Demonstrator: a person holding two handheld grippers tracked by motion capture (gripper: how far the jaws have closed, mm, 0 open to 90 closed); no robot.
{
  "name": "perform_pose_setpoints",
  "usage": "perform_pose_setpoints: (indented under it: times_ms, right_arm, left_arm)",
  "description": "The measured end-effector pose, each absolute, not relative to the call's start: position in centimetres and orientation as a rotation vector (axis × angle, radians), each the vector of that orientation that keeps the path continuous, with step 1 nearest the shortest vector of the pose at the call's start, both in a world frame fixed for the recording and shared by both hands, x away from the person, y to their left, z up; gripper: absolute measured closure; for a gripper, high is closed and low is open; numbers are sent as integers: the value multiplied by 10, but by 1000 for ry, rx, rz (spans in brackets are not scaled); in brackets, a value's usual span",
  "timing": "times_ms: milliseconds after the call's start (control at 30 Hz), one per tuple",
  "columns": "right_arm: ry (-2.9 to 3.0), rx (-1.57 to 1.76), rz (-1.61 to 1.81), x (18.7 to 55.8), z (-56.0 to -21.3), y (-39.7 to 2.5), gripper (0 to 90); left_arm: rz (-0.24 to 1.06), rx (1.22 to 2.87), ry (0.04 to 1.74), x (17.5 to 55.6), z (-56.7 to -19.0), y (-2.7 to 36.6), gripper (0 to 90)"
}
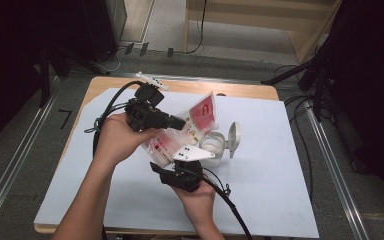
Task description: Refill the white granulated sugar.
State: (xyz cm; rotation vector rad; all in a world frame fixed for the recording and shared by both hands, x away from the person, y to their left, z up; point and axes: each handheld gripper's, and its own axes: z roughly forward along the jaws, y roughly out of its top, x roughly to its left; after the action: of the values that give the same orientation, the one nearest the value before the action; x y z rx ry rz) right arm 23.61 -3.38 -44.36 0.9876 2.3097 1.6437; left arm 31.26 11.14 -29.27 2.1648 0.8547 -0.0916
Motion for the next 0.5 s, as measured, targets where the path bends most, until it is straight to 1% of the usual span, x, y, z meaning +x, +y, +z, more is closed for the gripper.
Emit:
perform_pose_setpoints:
  times_ms: [500]
  right_arm:
    - [2273, 1061, 1649, 244, -444, -47, 548]
  left_arm:
    - [-108, 2142, 829, 308, -291, 124, 879]
